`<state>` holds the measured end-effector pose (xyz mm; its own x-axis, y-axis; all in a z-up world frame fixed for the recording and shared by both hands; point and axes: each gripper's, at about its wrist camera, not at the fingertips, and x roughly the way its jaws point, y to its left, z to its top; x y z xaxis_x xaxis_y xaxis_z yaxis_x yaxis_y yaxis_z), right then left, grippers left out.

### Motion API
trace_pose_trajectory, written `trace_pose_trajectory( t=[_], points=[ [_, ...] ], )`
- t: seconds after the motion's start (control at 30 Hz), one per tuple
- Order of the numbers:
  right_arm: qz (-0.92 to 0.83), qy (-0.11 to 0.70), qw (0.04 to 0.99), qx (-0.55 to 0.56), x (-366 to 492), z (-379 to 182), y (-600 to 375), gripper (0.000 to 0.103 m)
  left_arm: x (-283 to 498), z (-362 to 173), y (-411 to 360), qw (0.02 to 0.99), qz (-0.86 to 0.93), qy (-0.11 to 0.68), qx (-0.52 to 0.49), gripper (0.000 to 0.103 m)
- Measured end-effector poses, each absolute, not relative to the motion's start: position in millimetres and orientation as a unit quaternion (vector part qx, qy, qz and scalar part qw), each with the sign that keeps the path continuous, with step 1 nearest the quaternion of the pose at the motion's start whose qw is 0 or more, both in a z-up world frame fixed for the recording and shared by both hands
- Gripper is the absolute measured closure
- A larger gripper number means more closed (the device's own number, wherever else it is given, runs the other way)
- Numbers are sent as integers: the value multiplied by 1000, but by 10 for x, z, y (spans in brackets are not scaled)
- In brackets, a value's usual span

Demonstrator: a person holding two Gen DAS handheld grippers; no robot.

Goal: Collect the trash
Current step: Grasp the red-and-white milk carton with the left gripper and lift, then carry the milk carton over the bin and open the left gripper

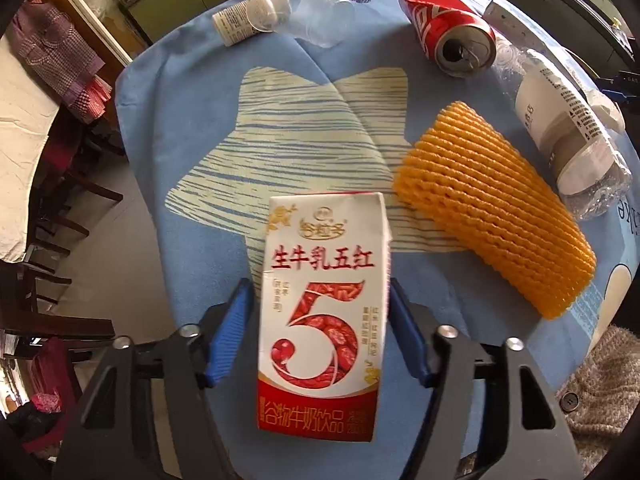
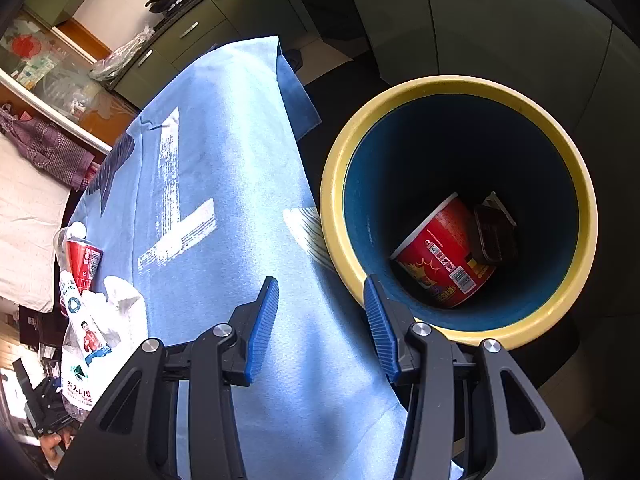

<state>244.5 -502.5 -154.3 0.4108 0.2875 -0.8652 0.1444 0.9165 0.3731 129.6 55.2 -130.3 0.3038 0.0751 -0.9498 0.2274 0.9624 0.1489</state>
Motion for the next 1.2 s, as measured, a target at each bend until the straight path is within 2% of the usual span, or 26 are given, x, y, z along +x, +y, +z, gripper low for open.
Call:
trace_pose_trajectory(
  t=[0.23, 0.53, 0.7, 0.83, 1.0, 1.2],
  points=[
    [43, 535, 820, 201, 2430, -1489, -5038, 58, 1227, -1204, 539, 812, -59, 568, 121, 50],
    [49, 507, 834, 210, 2298, -1256, -5137, 58, 1172, -419, -9, 850, -122, 489, 154, 50],
    [47, 465, 856, 221, 2021, -931, -5394, 58, 1384, 67, -977, 838, -228, 451, 208, 50],
    [33, 434, 871, 227, 1647, -739, -5685, 57, 1703, 161, -2085, 798, -307, 445, 264, 50],
    [15, 413, 878, 242, 1141, -709, -6046, 56, 2118, -94, -3652, 743, -375, 458, 312, 50],
    [-12, 410, 877, 251, 655, -788, -6411, 56, 2643, -780, -4963, 728, -361, 480, 330, 49]
  ],
)
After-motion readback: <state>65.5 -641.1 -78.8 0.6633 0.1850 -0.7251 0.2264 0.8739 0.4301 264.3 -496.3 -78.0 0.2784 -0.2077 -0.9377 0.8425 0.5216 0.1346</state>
